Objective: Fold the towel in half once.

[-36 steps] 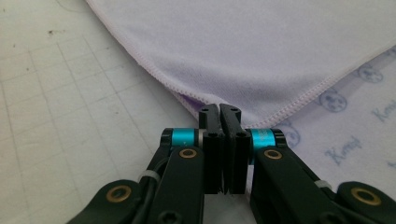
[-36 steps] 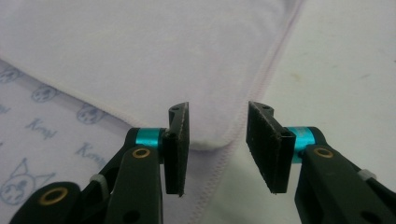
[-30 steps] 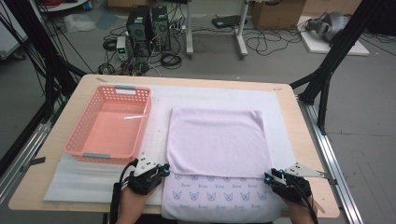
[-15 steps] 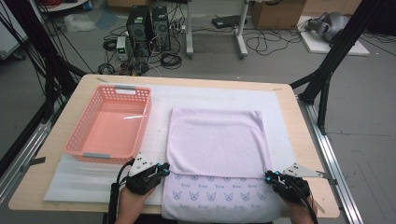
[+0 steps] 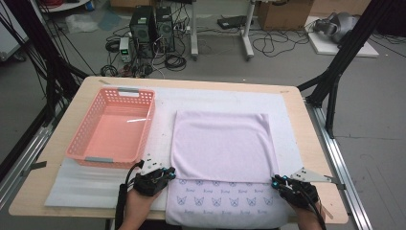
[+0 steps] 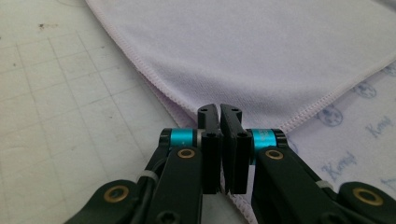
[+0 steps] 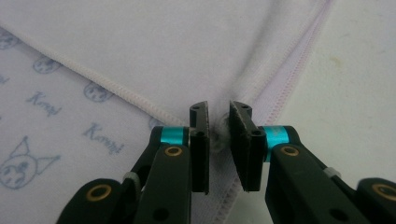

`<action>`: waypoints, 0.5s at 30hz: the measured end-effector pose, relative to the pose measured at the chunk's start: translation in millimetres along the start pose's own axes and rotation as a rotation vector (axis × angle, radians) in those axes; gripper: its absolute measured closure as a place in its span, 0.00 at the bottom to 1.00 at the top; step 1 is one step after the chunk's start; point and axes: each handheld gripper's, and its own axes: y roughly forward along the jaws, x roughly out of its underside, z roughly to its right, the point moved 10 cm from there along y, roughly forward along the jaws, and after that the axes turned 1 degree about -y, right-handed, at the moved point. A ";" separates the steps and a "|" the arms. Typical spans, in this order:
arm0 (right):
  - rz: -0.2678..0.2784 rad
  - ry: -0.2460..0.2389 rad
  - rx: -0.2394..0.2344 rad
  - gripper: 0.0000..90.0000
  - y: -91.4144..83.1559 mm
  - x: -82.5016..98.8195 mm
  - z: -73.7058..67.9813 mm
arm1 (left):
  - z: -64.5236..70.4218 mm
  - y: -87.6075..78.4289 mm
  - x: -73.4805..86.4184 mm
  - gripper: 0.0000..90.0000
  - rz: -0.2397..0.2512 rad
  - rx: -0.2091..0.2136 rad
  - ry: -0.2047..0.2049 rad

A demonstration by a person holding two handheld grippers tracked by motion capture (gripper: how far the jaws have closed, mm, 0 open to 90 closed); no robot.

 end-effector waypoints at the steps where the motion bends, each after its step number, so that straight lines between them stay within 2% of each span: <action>1: -0.001 0.001 0.001 0.86 -0.1 0.1 -0.1 | 0.0 -0.4 -0.3 0.97 0.002 0.002 0.002; 6: -0.003 -0.008 -0.005 0.94 0.1 -0.5 -2.3 | -0.5 -3.4 -3.3 0.97 0.029 0.039 -0.042; 8: 0.006 -0.016 -0.005 0.95 -0.5 -1.9 -1.9 | -0.1 -5.0 -3.9 0.97 0.035 0.047 -0.046; 12: 0.026 0.034 -0.038 0.95 -5.1 -1.8 -1.1 | 1.9 -10.1 -3.7 0.98 0.044 0.067 -0.066; 15: 0.034 0.044 -0.045 0.96 -10.5 -1.7 -1.5 | 2.3 -16.1 -3.4 0.98 0.056 0.079 -0.085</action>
